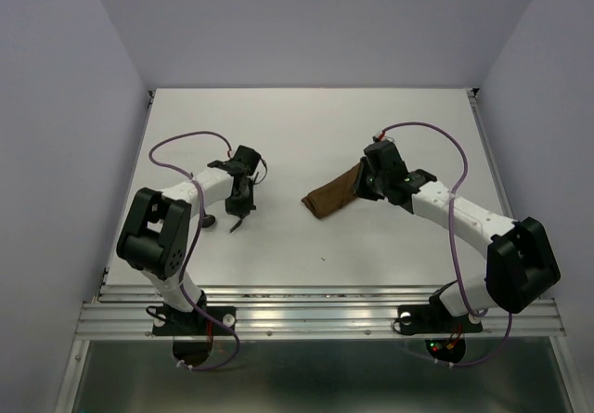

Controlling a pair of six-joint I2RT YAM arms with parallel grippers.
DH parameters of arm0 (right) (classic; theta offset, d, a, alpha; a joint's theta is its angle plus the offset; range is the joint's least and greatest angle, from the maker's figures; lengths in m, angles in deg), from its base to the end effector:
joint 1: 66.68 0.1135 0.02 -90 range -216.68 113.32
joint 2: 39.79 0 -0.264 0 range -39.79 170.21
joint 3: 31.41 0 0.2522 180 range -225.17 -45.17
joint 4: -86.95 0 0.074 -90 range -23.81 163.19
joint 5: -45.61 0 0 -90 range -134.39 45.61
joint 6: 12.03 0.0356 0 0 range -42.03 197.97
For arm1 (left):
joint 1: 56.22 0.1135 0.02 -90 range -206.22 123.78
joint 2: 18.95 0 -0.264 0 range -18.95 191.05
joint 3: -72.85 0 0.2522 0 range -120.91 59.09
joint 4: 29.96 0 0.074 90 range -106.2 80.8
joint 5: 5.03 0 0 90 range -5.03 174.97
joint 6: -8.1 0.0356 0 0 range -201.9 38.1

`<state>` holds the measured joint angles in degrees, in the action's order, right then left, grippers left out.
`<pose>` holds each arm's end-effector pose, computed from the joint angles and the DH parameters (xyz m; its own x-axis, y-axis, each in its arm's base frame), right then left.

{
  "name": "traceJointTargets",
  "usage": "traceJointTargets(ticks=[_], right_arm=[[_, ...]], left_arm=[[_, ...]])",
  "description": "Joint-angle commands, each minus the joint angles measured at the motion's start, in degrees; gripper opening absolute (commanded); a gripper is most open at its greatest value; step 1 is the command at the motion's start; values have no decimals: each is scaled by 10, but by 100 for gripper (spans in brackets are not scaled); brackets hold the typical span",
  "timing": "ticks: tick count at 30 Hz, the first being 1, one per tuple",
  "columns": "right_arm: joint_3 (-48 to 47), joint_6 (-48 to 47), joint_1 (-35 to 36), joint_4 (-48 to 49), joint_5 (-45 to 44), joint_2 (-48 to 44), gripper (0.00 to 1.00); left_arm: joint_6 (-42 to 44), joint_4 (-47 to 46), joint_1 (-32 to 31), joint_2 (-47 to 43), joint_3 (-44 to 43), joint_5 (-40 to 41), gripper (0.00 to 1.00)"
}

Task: Fold the napkin into a case and place the utensils inside
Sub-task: Pick up the fork from the center of the board, then place the fork at the center of the board.

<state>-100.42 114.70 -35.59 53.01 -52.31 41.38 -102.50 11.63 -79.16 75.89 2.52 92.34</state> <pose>0.2610 0.1516 0.2425 -0.7515 0.2386 -0.6151 0.0247 0.9419 0.3351 0.2928 -0.1190 0.1720 -0.9073 0.0051 -0.4205 0.0208 0.9992 -0.0328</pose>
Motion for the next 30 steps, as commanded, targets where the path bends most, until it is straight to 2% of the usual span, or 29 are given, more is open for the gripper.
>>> traceJointTargets(ticks=[1,7,9,14,15,19,21,25,30], right_arm=[[-21,2,-1,6,4,1,25],[-21,3,-1,7,5,4,25],[-20,4,-1,6,6,6,25],[-17,4,-1,6,5,6,25],[-17,4,-1,6,5,6,25],[-17,4,-1,7,6,7,25],[-15,4,-1,6,6,7,25],[-16,2,-1,6,6,10,25],[-15,3,-1,6,6,9,25]], left_arm=[[-15,17,-10,-35,9,37,0],[-44,20,-27,-49,-14,135,0],[-55,31,-42,-34,-27,172,0],[-115,87,-104,33,-59,321,1],[-123,92,-114,45,-63,322,1],[-163,129,-157,89,-84,350,73],[-168,129,-178,93,-92,336,79],[-167,129,-188,71,-108,317,79],[-146,132,-184,40,-131,316,73]])
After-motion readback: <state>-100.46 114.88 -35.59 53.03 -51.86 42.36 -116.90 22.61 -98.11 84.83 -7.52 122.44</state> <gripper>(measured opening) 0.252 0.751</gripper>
